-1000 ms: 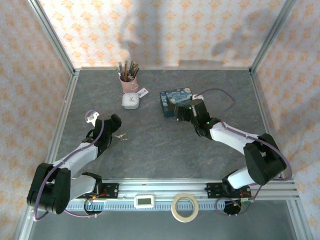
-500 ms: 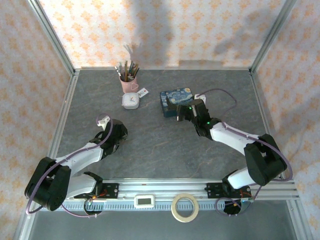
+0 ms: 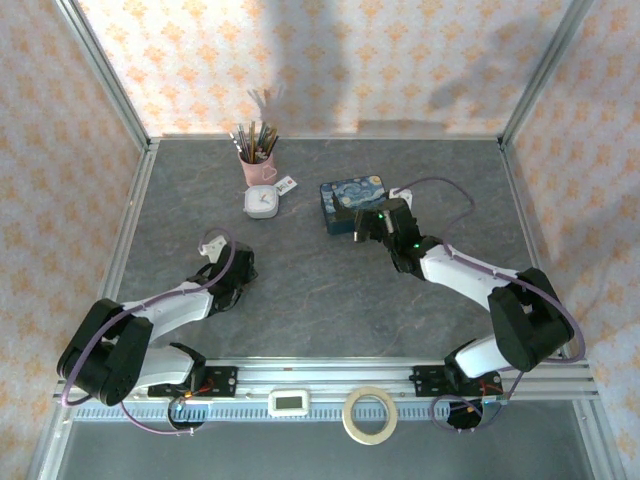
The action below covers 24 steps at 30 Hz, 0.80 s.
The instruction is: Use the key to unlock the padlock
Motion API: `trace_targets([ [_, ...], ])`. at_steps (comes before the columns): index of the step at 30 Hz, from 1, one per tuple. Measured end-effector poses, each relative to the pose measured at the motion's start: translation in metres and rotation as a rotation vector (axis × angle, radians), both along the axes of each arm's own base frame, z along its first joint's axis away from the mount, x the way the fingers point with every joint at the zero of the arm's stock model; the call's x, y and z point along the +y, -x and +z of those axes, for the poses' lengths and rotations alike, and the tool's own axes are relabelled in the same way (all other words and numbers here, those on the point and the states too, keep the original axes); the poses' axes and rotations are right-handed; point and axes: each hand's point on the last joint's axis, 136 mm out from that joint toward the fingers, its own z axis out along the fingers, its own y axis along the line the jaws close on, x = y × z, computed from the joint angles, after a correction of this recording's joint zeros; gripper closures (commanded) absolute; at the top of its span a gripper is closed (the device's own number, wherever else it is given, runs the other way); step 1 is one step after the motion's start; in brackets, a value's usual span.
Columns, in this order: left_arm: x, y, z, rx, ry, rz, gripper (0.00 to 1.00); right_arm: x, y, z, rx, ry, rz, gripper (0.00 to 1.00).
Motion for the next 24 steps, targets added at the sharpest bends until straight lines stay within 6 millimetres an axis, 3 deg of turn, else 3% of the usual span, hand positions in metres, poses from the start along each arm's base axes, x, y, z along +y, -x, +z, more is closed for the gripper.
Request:
trace_targets([
  [2, -0.002, 0.0, 0.0, 0.0, 0.003, -0.006, 0.79, -0.001, 0.0, 0.0, -0.001, 0.002, -0.003, 0.09],
  [6, -0.004, 0.001, -0.001, 0.003, 0.006, -0.006, 0.99, -0.002, 0.0, 0.002, -0.005, 0.006, -0.01, 0.08],
  [7, -0.005, 0.002, -0.003, 0.007, 0.006, -0.006, 1.0, -0.003, 0.0, 0.003, -0.009, 0.007, -0.013, 0.08],
  [12, -0.013, 0.006, -0.013, 0.042, -0.008, -0.035, 1.0, -0.006, 0.0, 0.01, -0.025, 0.007, -0.024, 0.08],
  [19, -0.027, 0.0, -0.013, 0.033, 0.007, -0.061, 1.0, -0.009, 0.0, 0.015, -0.038, 0.009, -0.036, 0.08],
  [24, -0.064, -0.004, -0.011, 0.018, 0.073, -0.119, 1.0, -0.009, 0.0, 0.015, -0.04, 0.01, -0.039, 0.08],
])
